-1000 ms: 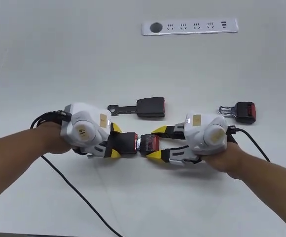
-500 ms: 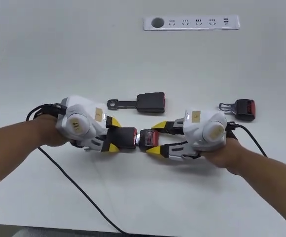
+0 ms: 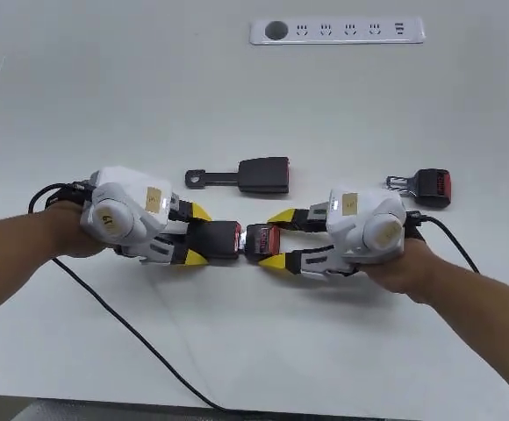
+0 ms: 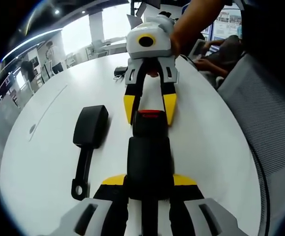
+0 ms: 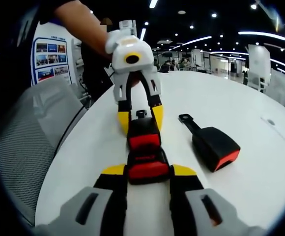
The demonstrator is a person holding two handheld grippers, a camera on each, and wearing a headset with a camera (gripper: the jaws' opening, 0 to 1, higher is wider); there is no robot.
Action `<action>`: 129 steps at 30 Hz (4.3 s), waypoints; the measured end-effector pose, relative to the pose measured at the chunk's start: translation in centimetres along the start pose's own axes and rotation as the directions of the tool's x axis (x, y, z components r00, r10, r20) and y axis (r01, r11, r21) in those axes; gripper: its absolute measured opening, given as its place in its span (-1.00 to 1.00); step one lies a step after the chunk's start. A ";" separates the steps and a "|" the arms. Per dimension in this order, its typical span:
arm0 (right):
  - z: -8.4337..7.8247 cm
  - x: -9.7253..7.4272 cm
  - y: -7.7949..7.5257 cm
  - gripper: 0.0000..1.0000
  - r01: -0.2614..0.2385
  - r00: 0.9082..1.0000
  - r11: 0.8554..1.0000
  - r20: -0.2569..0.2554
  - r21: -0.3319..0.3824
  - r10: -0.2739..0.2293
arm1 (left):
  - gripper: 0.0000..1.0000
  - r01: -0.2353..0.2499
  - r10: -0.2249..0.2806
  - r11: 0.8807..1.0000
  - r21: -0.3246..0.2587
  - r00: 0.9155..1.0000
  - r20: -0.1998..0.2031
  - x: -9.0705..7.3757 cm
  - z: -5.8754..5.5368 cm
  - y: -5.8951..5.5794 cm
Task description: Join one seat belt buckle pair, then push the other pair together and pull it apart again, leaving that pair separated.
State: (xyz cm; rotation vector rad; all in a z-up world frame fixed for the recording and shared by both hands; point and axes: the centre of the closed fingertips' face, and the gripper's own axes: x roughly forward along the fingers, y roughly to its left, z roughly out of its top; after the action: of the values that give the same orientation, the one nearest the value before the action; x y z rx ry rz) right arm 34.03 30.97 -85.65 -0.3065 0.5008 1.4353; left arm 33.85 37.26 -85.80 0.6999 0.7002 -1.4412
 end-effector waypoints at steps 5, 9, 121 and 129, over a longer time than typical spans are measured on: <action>-0.1 -0.2 0.0 -0.36 -0.003 1.000 1.000 0.006 0.004 0.003 | -0.36 -0.003 0.003 1.000 0.002 1.000 0.019 0.0 0.1 -0.1; -0.1 -0.3 0.0 -0.36 -0.007 1.000 1.000 0.004 -0.001 0.007 | -0.36 0.006 -0.006 1.000 -0.001 1.000 0.018 0.1 0.2 -0.1; -9.8 -19.4 -10.5 0.32 0.253 0.946 0.956 -0.246 0.152 -0.211 | 0.22 -0.070 0.082 0.984 -0.164 0.994 0.070 3.1 5.2 9.6; -10.1 -19.2 -10.7 0.13 0.233 0.949 0.968 -0.239 0.098 -0.204 | 0.08 -0.070 0.082 0.985 -0.159 0.994 0.070 3.6 4.8 10.3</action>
State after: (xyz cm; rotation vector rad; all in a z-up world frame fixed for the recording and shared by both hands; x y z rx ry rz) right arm 42.03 8.16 -85.66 -0.4155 0.7182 1.1529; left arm 44.26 31.43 -85.56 0.5414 0.7111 -1.3212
